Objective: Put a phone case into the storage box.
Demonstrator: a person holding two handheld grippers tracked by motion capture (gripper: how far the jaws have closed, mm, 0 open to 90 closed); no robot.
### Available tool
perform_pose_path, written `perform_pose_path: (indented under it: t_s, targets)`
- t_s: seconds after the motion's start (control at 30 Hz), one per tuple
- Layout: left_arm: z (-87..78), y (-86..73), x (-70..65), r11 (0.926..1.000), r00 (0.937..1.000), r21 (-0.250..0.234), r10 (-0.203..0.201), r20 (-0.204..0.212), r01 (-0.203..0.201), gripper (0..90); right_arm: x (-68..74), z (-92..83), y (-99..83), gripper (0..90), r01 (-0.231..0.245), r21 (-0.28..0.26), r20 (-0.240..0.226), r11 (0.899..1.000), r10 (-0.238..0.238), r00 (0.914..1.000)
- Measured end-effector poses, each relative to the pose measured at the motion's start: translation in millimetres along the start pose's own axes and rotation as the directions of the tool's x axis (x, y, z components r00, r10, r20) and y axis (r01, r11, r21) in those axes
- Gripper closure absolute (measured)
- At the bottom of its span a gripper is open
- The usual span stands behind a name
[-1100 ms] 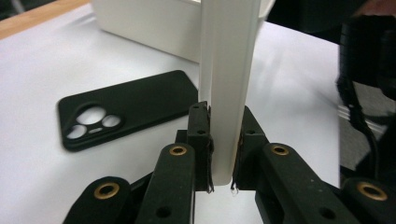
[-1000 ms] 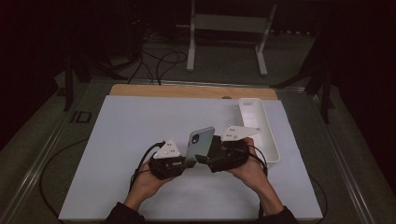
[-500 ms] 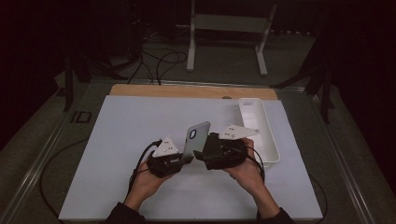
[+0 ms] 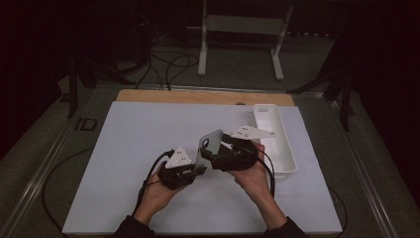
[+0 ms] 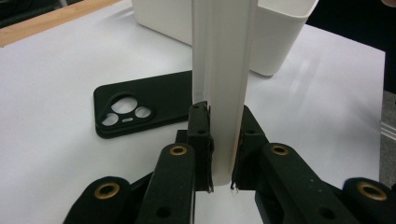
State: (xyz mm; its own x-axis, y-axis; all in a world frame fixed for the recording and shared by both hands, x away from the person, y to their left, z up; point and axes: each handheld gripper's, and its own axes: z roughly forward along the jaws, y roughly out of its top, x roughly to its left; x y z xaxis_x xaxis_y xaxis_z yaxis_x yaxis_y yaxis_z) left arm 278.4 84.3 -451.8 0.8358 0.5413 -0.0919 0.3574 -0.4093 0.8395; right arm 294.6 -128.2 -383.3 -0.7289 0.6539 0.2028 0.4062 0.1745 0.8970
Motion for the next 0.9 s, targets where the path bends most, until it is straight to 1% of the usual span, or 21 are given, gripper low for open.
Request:
perform_pose_path:
  t_s: [0.07, 0.1, 0.23, 0.33, 0.47, 0.5, 0.6, 0.7, 0.9]
  targets:
    - [1.3, -0.3, -0.7, 1.0, 1.0, 0.0, -0.002, -0.001, 0.002, 81.2, 0.3, 1.3, 0.3, 15.9, -0.013, -0.008, 0.001, 1.0, 0.013, 0.9999]
    - [2.1, -0.5, -1.1, 1.0, 1.0, 0.001, -0.003, 0.002, 0.003, 81.2, 0.8, 2.4, 0.9, 15.3, -0.03, -0.015, 0.0, 0.999, 0.03, 0.9996]
    - [3.3, -0.5, -2.7, 1.0, 1.0, 0.0, -0.007, -0.001, 0.007, 81.2, 1.7, 4.5, 1.6, 14.9, -0.036, -0.026, 0.011, 0.999, 0.036, 0.9993]
    - [4.8, -0.6, -3.6, 1.0, 0.9999, 0.001, -0.01, 0.005, 0.01, 81.2, 2.6, 5.5, 1.8, 14.9, -0.037, -0.031, 0.019, 0.999, 0.038, 0.9991]
    - [7.3, -1.2, -5.2, 0.9999, 0.9999, 0.003, -0.016, 0.006, 0.016, 81.1, 4.6, 8.1, 1.5, 15.0, -0.024, -0.032, 0.028, 0.999, 0.024, 0.9993]
    - [7.8, -1.2, -5.6, 0.9999, 0.9999, 0.004, -0.016, 0.004, 0.016, 81.0, 5.0, 9.0, 1.1, 15.1, -0.013, -0.032, 0.032, 0.999, 0.014, 0.9994]
    - [8.7, -1.0, -6.4, 0.9998, 0.9998, 0.005, -0.022, 0.004, 0.022, 80.9, 4.8, 9.9, 0.9, 15.1, -0.017, -0.034, 0.032, 0.999, 0.018, 0.9993]
    - [9.4, -0.8, -7.3, 0.9998, 0.9999, 0.011, -0.015, 0.0, 0.015, 80.8, 5.3, 10.9, 0.8, 15.2, -0.012, -0.027, 0.039, 1.0, 0.013, 0.9992]
    - [8.9, -0.7, -6.9, 0.9999, 0.9999, 0.005, -0.013, 0.0, 0.013, 80.7, 5.4, 10.8, 0.6, 15.5, -0.004, -0.025, 0.042, 1.0, 0.005, 0.9991]
